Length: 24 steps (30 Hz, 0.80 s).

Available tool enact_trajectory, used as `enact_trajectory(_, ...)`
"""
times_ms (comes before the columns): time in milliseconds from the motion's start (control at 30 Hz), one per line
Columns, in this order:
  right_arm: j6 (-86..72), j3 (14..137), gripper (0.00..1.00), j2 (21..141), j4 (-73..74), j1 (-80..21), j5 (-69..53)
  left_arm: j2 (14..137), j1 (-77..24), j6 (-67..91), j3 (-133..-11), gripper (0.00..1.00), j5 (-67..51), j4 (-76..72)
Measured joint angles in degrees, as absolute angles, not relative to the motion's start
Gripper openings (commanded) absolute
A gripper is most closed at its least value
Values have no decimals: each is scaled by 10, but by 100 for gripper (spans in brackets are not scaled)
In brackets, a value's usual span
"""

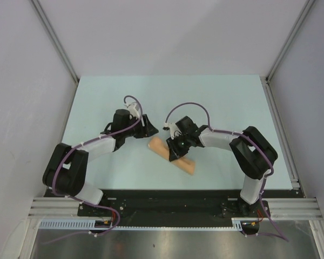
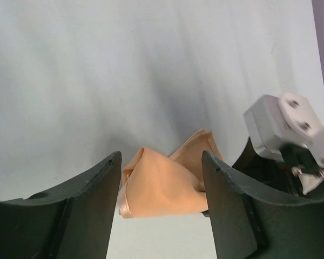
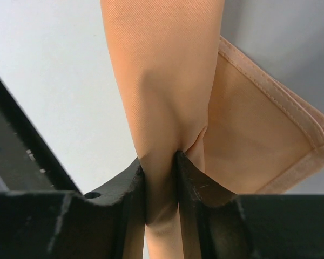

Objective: Fold the napkin, place the utensils inside, and roll it up
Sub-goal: Roll the napkin with the utensil

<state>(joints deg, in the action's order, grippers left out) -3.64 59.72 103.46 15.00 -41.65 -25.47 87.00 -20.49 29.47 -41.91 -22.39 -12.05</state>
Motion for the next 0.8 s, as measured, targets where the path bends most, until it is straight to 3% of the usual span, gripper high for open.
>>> enact_trajectory(467, -78, 636, 30, 1113, 173, -350, -444, 854, -205, 295, -342, 66, -229, -153)
enact_trajectory(800, -86, 646, 31, 1145, 177, -325, -508, 900, -209, 296, -342, 59, -256, -194)
